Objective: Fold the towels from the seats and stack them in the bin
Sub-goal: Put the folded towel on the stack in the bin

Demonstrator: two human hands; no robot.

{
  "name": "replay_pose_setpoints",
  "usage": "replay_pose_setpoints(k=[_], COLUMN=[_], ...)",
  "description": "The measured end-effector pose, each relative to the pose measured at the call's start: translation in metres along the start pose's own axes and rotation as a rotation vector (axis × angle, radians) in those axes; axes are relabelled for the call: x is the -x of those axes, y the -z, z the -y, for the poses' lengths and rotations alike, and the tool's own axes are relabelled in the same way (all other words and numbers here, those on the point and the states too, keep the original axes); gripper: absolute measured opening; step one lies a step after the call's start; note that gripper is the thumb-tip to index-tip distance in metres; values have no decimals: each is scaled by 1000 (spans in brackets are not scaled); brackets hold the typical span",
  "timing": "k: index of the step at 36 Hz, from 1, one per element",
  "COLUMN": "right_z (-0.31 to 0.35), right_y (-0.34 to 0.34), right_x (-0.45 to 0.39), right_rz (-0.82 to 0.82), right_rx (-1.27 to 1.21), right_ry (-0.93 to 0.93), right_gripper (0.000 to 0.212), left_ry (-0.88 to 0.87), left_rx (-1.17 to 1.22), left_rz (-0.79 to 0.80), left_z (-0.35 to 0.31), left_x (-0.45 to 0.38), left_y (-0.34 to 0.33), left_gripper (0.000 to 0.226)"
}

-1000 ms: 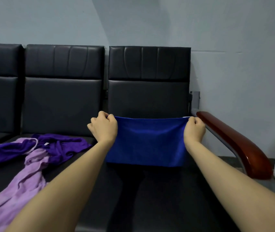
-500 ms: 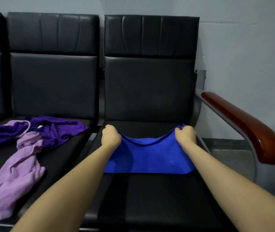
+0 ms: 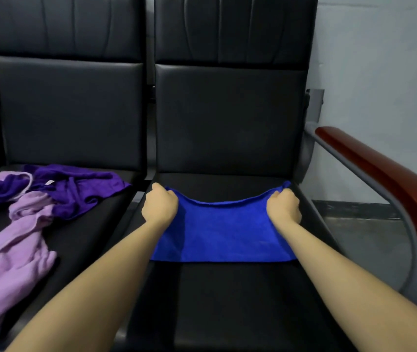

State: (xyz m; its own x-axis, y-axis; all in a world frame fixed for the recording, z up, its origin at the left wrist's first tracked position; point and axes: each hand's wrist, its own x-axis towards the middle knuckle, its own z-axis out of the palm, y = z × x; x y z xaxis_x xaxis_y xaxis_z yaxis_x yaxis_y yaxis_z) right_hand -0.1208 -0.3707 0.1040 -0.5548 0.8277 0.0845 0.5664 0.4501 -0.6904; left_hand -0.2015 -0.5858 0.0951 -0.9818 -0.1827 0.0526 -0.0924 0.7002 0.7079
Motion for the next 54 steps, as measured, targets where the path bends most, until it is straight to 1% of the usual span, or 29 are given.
replay_pose_setpoints(k=[6,9,11,13,16,19,21,24,27,29,31,34,36,39,42,45,47,48,52,54], right_z=[2,3,0,-5,-11,-16,-16,-10,-10,-10,-11,-11,-11,-8,-5,-2,-1,-1,-3,-5], right_y=[-8,-10,-14,-22,-29,-32,-33,-32,-33,-32,-30,-26,-23,-21,-20,-21,-24,-25,-27,-27], right_x=[-13,-14,-12,-9,-3,-1,-1,0,-1,-1,-1,2,4,8,12,12,11,11,14,17], right_rz=[18,113,173,176,91,13,52,200,261,295,318,347,347,323,331,322,277,226,-60,-112], right_rx=[-11,30,125,253,368,438,472,470,517,554,567,549,531,462,339,366,428,468,695,745], right_ry=[-16,-29,-22,8,107,276,361,311,296,293,311,421,511,596,581,578,577,571,553,622], right_gripper=[27,30,36,51,68,71,67,59,59,57,47,26,21,13,7,19,29,35,64,72], left_ry=[-37,-54,-64,-63,-37,1,21,72,90,53,-14,-93,-135,-205,-245,-253,-249,-247,-260,-252], left_rx=[-9,-54,-219,-421,-575,-651,-663,-629,-611,-640,-684,-704,-698,-660,-636,-645,-658,-664,-666,-635], left_rz=[-15,9,34,40,51,92,107,125,132,138,135,93,71,70,84,91,99,102,113,105], left_z=[-1,1,4,8,15,19,19,20,22,25,27,31,32,31,30,28,28,28,27,28], left_x=[-10,-15,-15,-11,-4,3,6,9,12,14,16,20,21,22,23,24,23,23,24,24], left_y=[-6,-10,-15,-18,-19,-18,-16,-12,-9,-9,-10,-10,-8,-5,-2,0,-1,-2,-6,-7], left_gripper=[26,31,42,51,61,62,60,57,51,46,42,33,24,14,17,20,20,20,22,25])
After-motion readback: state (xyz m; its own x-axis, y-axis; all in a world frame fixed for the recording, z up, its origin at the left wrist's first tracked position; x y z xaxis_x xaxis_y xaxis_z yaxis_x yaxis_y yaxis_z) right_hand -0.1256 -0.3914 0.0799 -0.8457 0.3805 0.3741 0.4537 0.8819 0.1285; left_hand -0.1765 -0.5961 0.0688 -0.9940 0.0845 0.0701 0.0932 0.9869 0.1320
